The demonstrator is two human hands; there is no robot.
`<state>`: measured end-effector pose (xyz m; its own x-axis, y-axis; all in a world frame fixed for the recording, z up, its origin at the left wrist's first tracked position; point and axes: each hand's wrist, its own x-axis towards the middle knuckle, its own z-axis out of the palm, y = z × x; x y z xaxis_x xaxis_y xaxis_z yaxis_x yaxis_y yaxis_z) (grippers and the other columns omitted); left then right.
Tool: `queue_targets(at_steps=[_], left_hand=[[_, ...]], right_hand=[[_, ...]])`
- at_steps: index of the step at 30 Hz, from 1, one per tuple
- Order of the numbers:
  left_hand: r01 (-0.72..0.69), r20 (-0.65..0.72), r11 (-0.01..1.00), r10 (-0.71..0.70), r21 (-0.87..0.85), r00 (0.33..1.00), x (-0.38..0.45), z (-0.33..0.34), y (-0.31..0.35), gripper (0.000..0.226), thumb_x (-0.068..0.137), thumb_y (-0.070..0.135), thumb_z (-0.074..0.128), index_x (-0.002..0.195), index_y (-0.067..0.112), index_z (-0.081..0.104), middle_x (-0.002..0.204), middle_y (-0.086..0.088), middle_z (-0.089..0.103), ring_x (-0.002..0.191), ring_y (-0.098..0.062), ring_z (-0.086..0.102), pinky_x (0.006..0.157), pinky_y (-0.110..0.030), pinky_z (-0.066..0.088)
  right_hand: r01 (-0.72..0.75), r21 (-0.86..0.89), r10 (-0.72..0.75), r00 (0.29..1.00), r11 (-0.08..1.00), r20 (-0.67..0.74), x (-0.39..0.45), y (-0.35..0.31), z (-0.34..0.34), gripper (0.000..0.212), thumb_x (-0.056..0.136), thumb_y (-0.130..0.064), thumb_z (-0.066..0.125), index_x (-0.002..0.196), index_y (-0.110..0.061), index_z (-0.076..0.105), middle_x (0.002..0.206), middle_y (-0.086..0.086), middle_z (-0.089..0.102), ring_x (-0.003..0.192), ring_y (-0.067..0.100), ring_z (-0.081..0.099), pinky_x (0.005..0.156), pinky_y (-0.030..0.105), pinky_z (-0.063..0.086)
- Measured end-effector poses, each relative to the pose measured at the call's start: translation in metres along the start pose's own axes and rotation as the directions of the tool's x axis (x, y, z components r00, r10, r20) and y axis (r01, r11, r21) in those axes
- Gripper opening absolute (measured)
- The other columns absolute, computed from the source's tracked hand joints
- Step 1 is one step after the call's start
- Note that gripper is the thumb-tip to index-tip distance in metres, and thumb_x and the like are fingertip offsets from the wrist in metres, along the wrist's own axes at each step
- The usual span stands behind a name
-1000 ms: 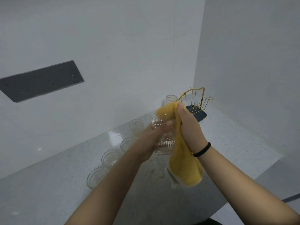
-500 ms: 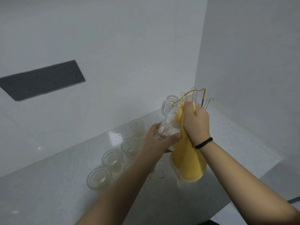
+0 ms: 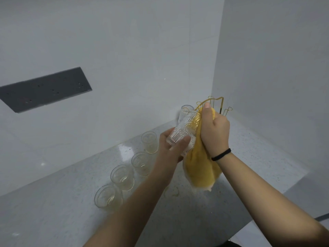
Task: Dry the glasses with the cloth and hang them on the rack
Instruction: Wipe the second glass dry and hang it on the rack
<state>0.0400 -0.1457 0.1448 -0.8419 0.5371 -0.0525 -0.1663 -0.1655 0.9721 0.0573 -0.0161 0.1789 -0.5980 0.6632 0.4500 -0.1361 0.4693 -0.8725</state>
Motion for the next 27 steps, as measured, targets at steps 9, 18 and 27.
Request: queue_targets(at_steps=[9, 18, 27], left_hand=[[0.039, 0.098, 0.997, -0.046, 0.068, 0.994, -0.002, 0.003, 0.012, 0.053, 0.077, 0.051, 0.072, 0.119, 0.026, 0.052, 0.114, 0.001, 0.068, 0.096, -0.014, 0.070, 0.084, -0.033, 0.058], [0.313, 0.284, 0.900, -0.228, -0.305, 0.931, 0.008, 0.002, 0.017, 0.053, 0.095, 0.047, 0.049, 0.135, 0.012, 0.055, 0.128, -0.016, 0.063, 0.105, -0.028, 0.063, 0.092, -0.041, 0.054], [0.226, 0.208, 0.942, -0.176, -0.248, 0.962, 0.027, 0.015, -0.001, 0.044, 0.097, 0.042, 0.048, 0.132, 0.015, 0.056, 0.127, -0.014, 0.063, 0.107, -0.027, 0.066, 0.089, -0.042, 0.055]], right_hand=[[0.018, 0.113, -0.011, 0.998, 0.993, -0.059, 0.006, -0.004, -0.007, 0.054, 0.098, -0.028, 0.040, 0.046, -0.022, 0.024, 0.033, -0.007, 0.026, 0.034, 0.007, 0.026, 0.038, 0.016, 0.016], [0.053, 0.239, -0.039, 0.997, 0.969, -0.063, 0.005, 0.000, -0.013, 0.048, 0.091, -0.039, 0.040, 0.047, -0.024, 0.027, 0.037, -0.009, 0.027, 0.039, 0.005, 0.023, 0.041, 0.026, 0.018], [0.025, 0.096, -0.017, 0.997, 0.995, -0.079, 0.018, 0.016, -0.014, 0.050, 0.093, -0.040, 0.040, 0.048, -0.023, 0.025, 0.039, -0.009, 0.021, 0.037, 0.006, 0.025, 0.040, 0.016, 0.016]])
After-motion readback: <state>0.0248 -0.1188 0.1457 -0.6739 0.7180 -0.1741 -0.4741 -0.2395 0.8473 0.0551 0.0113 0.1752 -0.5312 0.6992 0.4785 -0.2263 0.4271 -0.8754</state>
